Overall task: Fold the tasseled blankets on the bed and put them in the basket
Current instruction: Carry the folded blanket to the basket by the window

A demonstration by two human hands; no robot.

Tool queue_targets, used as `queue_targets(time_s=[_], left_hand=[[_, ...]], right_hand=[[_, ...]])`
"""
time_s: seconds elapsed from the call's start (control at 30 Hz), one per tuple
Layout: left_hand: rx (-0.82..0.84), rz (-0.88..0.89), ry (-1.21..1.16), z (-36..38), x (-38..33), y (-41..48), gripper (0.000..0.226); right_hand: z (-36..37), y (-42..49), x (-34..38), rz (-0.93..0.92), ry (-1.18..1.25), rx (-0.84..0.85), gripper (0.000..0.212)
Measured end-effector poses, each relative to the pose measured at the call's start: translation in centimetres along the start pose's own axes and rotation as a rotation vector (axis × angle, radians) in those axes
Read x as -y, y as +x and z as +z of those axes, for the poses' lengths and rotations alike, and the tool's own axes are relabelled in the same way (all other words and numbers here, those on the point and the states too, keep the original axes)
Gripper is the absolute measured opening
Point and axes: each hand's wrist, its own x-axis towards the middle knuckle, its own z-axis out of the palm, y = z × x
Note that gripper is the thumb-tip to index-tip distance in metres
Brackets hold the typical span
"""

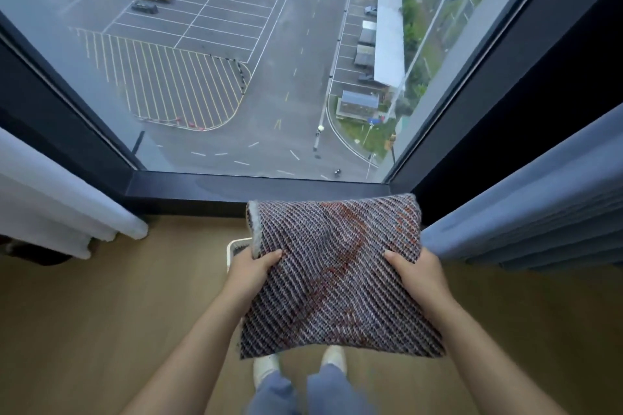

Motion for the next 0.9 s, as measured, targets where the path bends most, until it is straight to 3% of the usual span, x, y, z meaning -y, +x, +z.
queue_targets(time_s=[0.13,0.27,0.43,0.53,0.73,0.83,0.9], left_hand=[[-0.033,-0.015,0.005,0.7,3.1,7.0,0.014],[-0.130,-0.023,0.066,-0.5,9.2,15.6,0.019],[-0.353,-0.041,0.259,-3.0,20.7,28.2,0.032],[-0.471,-0.074,0.534,-3.2,28.2,34.5,0.030],[-0.585,0.080,0.673,-3.2,35.9,40.9,0.029],[-0.637,0.082,0.677,-4.4,37.6,41.3,0.026],[-0.645,0.119,0.675,-4.6,37.8,40.7,0.037]], right_hand=[[3.7,6.6,-3.4,0.050,-0.035,0.008,0.031],[10.2,14.1,-8.3,0.078,-0.078,0.082,0.037],[22.9,24.4,-16.8,0.014,-0.167,0.133,0.032],[31.1,29.1,-22.9,0.046,-0.323,0.139,0.033],[39.0,32.0,-30.9,-0.050,-0.539,0.035,0.027],[40.5,32.1,-31.9,-0.058,-0.523,0.119,0.026],[40.8,31.8,-32.1,-0.093,-0.467,0.095,0.033]])
